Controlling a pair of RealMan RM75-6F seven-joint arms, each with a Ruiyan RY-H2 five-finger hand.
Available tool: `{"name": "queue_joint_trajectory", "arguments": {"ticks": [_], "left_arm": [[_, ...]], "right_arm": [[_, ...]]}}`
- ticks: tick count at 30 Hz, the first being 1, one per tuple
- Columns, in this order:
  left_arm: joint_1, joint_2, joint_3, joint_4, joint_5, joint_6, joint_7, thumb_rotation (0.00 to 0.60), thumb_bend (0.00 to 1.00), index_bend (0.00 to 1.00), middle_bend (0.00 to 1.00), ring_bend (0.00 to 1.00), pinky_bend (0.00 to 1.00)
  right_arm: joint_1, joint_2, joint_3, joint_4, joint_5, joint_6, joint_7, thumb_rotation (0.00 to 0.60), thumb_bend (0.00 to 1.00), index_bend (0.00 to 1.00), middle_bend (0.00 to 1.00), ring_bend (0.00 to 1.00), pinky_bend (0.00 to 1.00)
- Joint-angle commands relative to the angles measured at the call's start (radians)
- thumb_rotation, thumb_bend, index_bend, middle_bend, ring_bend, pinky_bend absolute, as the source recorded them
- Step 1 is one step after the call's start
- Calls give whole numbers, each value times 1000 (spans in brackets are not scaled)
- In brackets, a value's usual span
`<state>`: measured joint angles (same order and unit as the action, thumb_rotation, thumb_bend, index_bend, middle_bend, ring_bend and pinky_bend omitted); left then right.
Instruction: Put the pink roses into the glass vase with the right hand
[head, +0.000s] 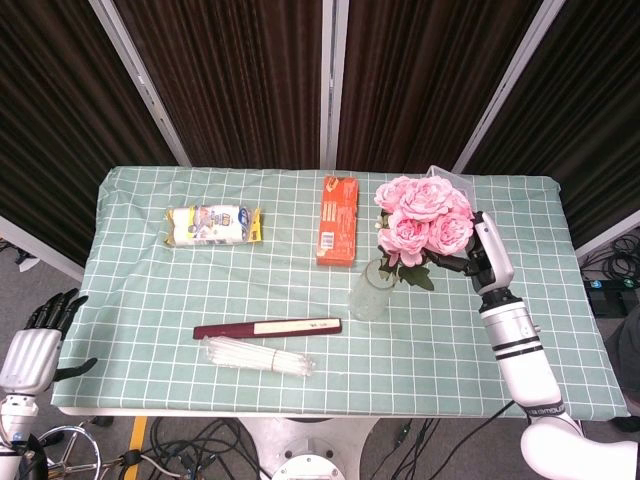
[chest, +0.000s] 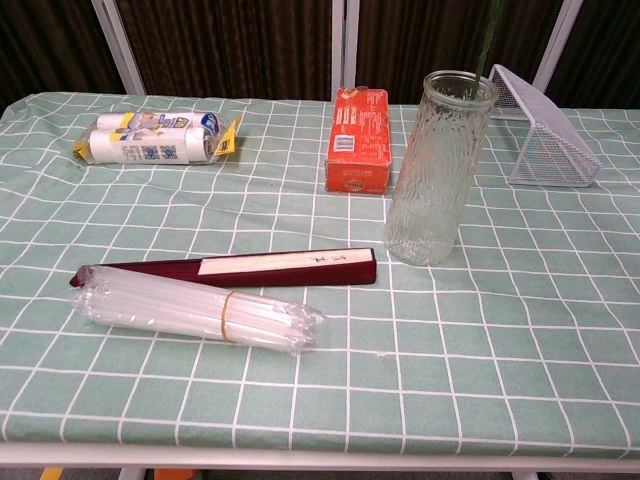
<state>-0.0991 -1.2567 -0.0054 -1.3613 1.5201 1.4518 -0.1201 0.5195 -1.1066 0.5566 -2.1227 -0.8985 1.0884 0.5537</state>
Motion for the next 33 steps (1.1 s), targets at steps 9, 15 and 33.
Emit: {"name": "queue_joint_trajectory", "arguments": {"ticks": [9, 15, 33], "left_arm": [[1, -9, 0, 20, -3, -4, -16, 600, 100, 108, 50, 22, 148], [0, -12, -2, 31, -6, -5, -29, 600, 101, 108, 50, 22, 147], [-10, -26, 2, 41, -8, -29, -21, 600, 101, 109, 50, 22, 148]], "right_arm": [[13, -122, -79, 256, -229, -139, 257, 600, 395, 677, 555, 411, 559], [8, -152, -112, 345, -291, -161, 339, 600, 397, 679, 555, 411, 559], [30, -135, -226, 529, -580, -140, 523, 600, 15, 425, 397, 168, 316]]}}
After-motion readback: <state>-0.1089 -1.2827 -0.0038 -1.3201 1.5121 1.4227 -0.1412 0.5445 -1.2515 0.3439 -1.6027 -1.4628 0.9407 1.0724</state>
